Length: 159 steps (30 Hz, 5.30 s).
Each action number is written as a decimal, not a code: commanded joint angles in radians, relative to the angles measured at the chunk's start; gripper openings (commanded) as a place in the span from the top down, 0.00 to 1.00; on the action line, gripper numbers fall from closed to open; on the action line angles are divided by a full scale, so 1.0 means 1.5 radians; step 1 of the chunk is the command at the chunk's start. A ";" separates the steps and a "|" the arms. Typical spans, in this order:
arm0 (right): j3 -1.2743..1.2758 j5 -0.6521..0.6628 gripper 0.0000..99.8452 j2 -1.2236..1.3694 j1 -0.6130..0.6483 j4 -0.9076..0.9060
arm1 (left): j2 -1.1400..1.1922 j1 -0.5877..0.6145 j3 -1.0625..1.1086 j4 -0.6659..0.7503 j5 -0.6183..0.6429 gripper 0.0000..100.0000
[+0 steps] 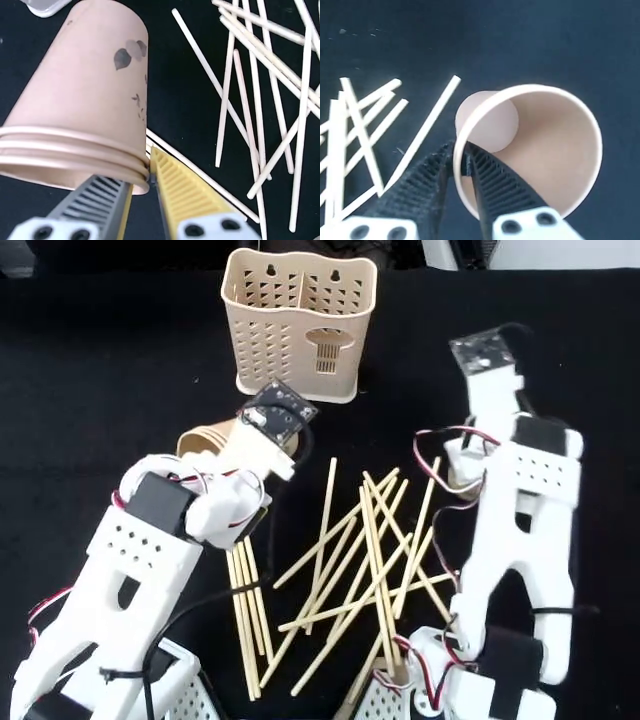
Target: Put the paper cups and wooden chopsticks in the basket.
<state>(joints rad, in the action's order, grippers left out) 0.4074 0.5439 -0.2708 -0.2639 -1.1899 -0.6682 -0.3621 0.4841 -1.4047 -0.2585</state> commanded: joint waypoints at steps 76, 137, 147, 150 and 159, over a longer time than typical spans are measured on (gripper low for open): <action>0.153 -0.129 0.71 -0.387 0.176 0.003 | -0.020 0.023 0.160 0.140 0.189 0.97; 0.454 -0.045 0.71 -0.520 0.377 0.054 | -0.481 0.339 0.272 0.070 -0.018 0.72; 0.484 -0.101 0.71 -0.524 0.546 0.056 | -0.511 0.523 0.522 0.202 -0.021 0.72; 0.484 -0.120 0.71 -0.523 0.585 0.056 | -0.511 0.529 0.571 0.236 -0.013 0.72; 0.512 -0.208 0.66 -0.523 0.618 0.117 | -0.515 0.478 0.649 0.253 0.032 0.72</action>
<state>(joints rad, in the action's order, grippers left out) 1.1531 0.2693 -1.0395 0.6644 -1.0840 -1.4308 0.3943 1.4538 -1.0426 -0.2202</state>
